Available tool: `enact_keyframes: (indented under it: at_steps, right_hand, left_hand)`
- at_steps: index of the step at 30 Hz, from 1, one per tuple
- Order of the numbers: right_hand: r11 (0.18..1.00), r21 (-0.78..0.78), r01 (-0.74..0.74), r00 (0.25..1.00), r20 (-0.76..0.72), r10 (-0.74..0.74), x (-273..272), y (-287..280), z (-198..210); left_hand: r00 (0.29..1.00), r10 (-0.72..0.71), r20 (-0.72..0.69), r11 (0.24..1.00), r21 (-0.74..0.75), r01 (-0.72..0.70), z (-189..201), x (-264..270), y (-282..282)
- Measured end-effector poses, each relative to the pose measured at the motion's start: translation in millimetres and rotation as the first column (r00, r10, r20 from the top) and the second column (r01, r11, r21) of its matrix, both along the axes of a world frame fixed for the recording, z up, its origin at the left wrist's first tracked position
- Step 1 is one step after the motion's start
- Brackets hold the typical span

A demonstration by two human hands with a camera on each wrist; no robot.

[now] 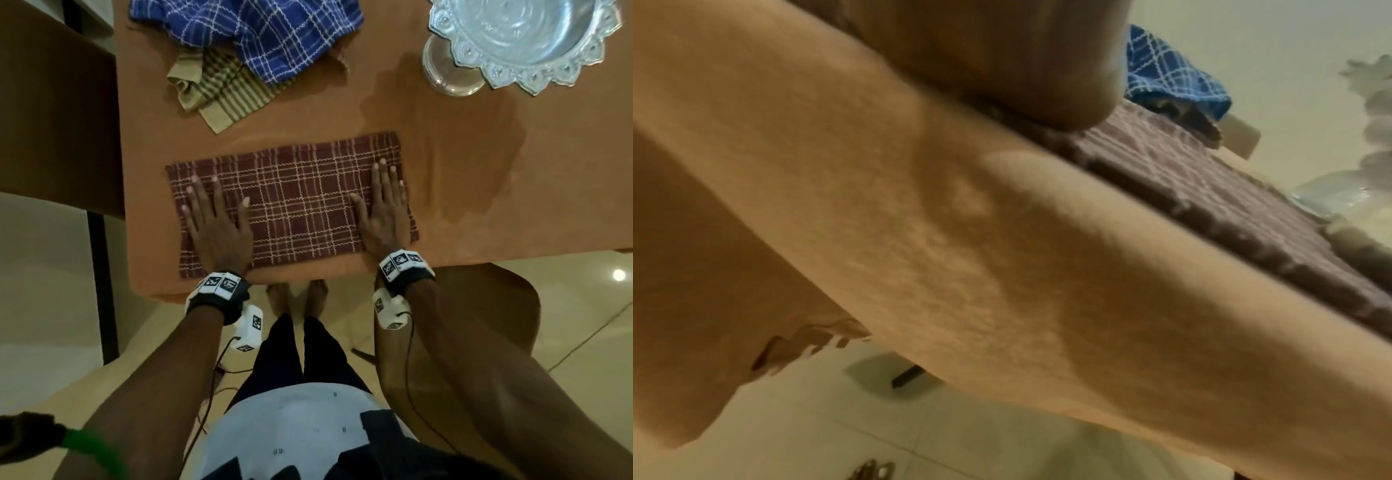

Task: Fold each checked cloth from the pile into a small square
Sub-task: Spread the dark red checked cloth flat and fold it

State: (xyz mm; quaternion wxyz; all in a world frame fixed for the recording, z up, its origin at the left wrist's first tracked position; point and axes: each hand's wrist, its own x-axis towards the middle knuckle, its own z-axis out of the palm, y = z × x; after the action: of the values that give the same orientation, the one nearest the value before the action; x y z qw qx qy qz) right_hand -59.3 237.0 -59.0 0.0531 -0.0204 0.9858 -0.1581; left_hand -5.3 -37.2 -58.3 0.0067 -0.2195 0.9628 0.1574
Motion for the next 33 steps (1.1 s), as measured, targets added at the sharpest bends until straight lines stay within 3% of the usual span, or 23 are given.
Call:
enact_keyframes:
  at_steps: [2, 3, 4, 6, 7, 8, 9, 10, 12, 13, 14, 15, 18, 22, 24, 26, 28, 30, 33]
  right_hand:
    - [1.000, 0.004, -0.019, 1.000, -0.005, 0.019, -1.9, 7.1, 2.1]
    - [1.000, 0.005, 0.006, 1.000, 0.007, -0.006, -1.4, 1.3, 4.0]
    - [0.999, 0.006, 0.033, 0.999, 0.000, -0.033, 0.1, -13.1, 6.2]
    - [1.000, -0.010, -0.002, 0.999, -0.046, 0.001, 6.4, -59.7, 12.2]
    - [0.996, -0.030, -0.089, 0.995, -0.040, 0.088, 12.6, -86.3, 10.1]
    - [0.981, -0.032, -0.193, 0.981, -0.021, 0.193, 20.6, -109.4, 9.3]
    - [0.965, -0.036, -0.261, 0.965, -0.002, 0.261, 28.2, -124.0, 7.4]
    - [0.959, -0.035, -0.283, 0.959, 0.019, 0.284, 32.0, -127.5, -0.3]
    - [0.963, -0.086, -0.255, 0.966, 0.027, 0.258, 33.1, -113.2, 1.1]
    - [0.963, -0.134, -0.234, 0.970, 0.037, 0.241, 31.7, -100.9, 3.5]
    - [0.966, -0.185, -0.180, 0.974, 0.101, 0.201, 30.8, -87.9, 6.6]
    - [0.970, -0.202, -0.134, 0.975, 0.151, 0.166, 29.3, -74.9, 10.6]
    - [0.998, -0.048, -0.029, 0.999, 0.025, 0.030, 18.9, -39.0, 6.9]
    - [0.998, -0.049, 0.039, 0.999, -0.029, -0.040, 19.0, 0.9, 10.7]
    - [1.000, -0.022, -0.015, 0.998, -0.069, 0.014, 23.5, -2.8, 22.6]
    - [0.999, -0.037, -0.019, 0.990, -0.142, 0.013, 11.5, -32.7, 20.8]
    - [0.983, -0.097, -0.157, 0.987, -0.039, 0.154, -1.7, -78.1, 16.0]
    - [0.932, -0.090, -0.351, 0.936, -0.024, 0.350, -12.4, -109.5, 3.5]
    - [0.913, -0.057, -0.403, 0.915, -0.008, 0.404, -26.3, -102.6, -3.8]
  left_hand:
    - [0.997, 0.067, -0.047, 0.997, -0.044, -0.069, 2.4, 9.6, -13.2]
    - [0.990, 0.129, -0.063, 0.992, -0.004, -0.130, 19.5, 11.3, -14.5]
    - [0.980, 0.187, -0.065, 0.981, 0.058, -0.183, 3.7, 7.7, -4.0]
    - [0.996, 0.089, -0.021, 0.972, 0.221, -0.083, -10.3, -5.7, 15.4]
    - [1.000, -0.019, 0.001, 0.958, 0.286, 0.018, -6.6, -7.4, 27.5]
    - [0.991, -0.115, -0.073, 0.919, 0.371, 0.134, -15.0, -10.8, 37.8]
    - [0.983, -0.176, -0.053, 0.925, 0.332, 0.184, -9.0, -11.7, 42.6]
    - [0.989, -0.137, -0.049, 0.956, 0.256, 0.145, -8.9, -8.7, 43.1]
    - [0.980, -0.184, -0.075, 0.976, 0.103, 0.191, -7.3, -7.2, 37.2]
    - [0.986, -0.156, -0.062, 0.986, 0.054, 0.159, 12.1, -1.8, 25.4]
    - [0.986, -0.157, -0.059, 0.988, 0.000, 0.157, -9.3, 3.6, 16.4]
    - [0.989, -0.140, -0.038, 0.990, -0.007, 0.140, -6.7, 9.2, 0.6]
    - [0.993, -0.117, -0.032, 0.993, -0.025, 0.116, -8.9, 14.0, -22.9]
    - [0.987, -0.158, 0.006, 0.984, -0.082, 0.158, -8.5, 24.0, -37.0]
    - [0.993, -0.116, 0.021, 0.988, -0.099, 0.118, -3.4, 22.0, -32.8]
    - [0.986, -0.166, -0.013, 0.975, -0.152, 0.162, 4.3, 5.3, -16.4]
    - [0.932, -0.358, -0.060, 0.930, -0.109, 0.350, 6.4, -19.3, 11.2]
    - [0.868, -0.490, -0.080, 0.872, -0.027, 0.489, 2.8, -36.6, 33.6]
    - [0.899, -0.438, -0.028, 0.899, -0.016, 0.438, -9.9, -37.8, 31.5]
